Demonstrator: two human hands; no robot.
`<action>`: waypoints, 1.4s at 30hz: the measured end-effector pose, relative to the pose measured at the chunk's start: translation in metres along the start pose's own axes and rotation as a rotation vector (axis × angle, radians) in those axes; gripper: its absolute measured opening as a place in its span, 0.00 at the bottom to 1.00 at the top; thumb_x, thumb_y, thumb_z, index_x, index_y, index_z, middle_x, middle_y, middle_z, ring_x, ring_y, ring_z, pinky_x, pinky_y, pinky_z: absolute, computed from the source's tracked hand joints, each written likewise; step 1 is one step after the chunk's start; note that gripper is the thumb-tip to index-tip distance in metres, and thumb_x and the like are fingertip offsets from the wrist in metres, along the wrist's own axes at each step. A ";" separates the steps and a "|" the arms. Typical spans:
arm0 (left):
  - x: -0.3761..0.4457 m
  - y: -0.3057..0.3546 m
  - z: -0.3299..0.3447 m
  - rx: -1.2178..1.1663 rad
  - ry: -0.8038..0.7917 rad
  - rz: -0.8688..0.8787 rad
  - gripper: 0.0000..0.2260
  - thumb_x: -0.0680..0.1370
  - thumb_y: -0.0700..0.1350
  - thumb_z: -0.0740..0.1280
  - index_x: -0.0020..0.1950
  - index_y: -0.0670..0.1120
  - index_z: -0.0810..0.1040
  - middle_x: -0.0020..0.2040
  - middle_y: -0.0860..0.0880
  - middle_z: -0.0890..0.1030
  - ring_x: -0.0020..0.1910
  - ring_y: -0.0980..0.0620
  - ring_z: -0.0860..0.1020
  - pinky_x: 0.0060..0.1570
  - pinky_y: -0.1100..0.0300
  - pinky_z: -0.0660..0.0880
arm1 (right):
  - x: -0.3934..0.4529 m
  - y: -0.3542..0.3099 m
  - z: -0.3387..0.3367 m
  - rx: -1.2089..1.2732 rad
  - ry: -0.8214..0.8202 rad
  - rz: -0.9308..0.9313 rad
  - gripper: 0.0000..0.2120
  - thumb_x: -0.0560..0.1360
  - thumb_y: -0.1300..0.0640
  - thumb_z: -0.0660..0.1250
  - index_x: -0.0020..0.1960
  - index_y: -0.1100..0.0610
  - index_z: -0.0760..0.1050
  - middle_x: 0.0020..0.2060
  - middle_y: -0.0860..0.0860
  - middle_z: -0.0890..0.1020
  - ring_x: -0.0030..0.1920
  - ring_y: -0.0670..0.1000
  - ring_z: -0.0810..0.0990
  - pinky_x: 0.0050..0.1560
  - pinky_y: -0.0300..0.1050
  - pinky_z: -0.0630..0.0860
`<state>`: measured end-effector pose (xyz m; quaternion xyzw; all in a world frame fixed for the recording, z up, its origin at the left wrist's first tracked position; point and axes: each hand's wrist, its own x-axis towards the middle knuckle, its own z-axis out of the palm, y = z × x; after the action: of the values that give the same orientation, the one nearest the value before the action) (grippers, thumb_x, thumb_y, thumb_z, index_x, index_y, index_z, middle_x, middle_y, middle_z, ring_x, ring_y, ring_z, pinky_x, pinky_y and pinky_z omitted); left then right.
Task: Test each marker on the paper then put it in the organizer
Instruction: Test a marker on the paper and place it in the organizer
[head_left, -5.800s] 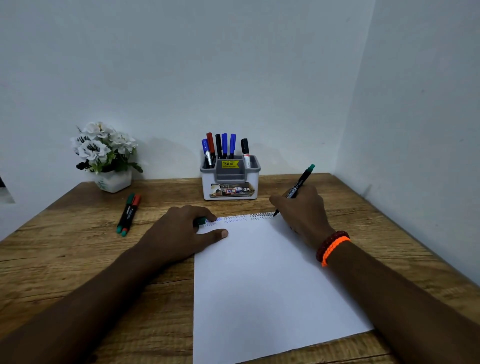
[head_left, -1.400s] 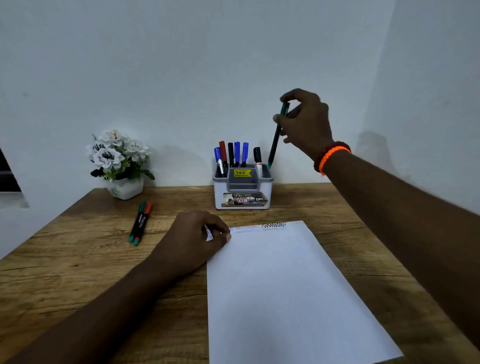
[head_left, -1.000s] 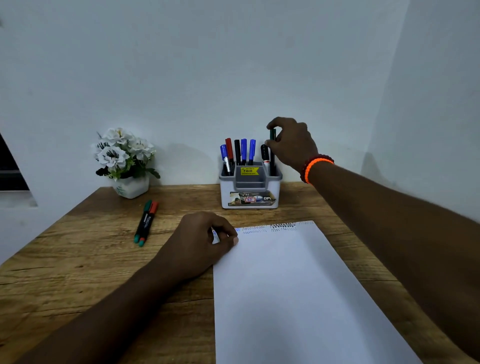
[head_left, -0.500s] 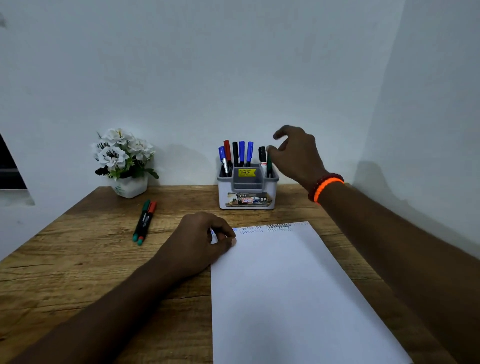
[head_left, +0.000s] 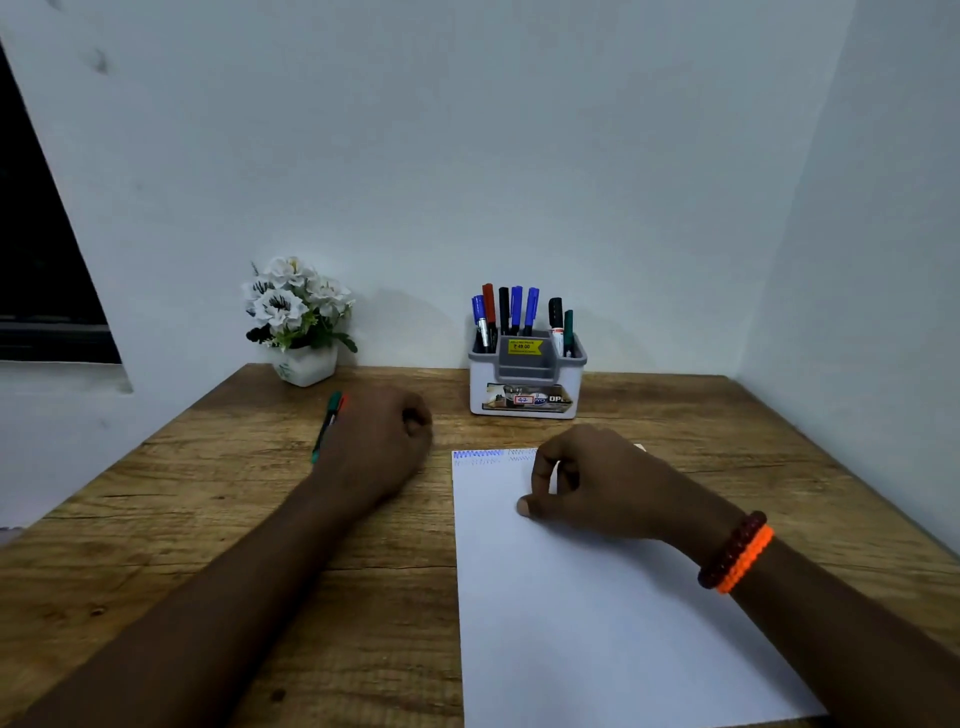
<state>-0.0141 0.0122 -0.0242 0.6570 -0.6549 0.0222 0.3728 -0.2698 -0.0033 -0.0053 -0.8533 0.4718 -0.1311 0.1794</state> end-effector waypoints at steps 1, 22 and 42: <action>0.003 -0.010 -0.005 0.036 0.065 -0.036 0.05 0.76 0.43 0.71 0.48 0.50 0.85 0.44 0.54 0.84 0.43 0.55 0.81 0.47 0.55 0.80 | 0.000 0.001 0.000 0.007 0.000 0.001 0.11 0.74 0.44 0.80 0.45 0.52 0.85 0.31 0.44 0.79 0.30 0.37 0.77 0.30 0.30 0.67; 0.020 -0.058 -0.001 0.370 0.074 -0.244 0.07 0.73 0.50 0.71 0.38 0.49 0.80 0.33 0.51 0.79 0.34 0.48 0.79 0.36 0.53 0.80 | 0.000 0.001 0.002 0.013 -0.005 0.001 0.11 0.74 0.43 0.80 0.45 0.51 0.85 0.35 0.45 0.82 0.34 0.42 0.79 0.34 0.34 0.68; -0.027 0.071 0.008 -0.952 -0.377 -0.110 0.07 0.82 0.43 0.67 0.54 0.43 0.83 0.47 0.43 0.86 0.40 0.49 0.82 0.36 0.57 0.78 | -0.011 -0.025 -0.001 1.099 0.077 0.075 0.14 0.86 0.47 0.65 0.61 0.54 0.85 0.46 0.60 0.87 0.40 0.60 0.87 0.32 0.52 0.83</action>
<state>-0.0841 0.0408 -0.0113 0.4405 -0.6128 -0.4167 0.5068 -0.2575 0.0183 0.0058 -0.6112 0.3699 -0.3827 0.5857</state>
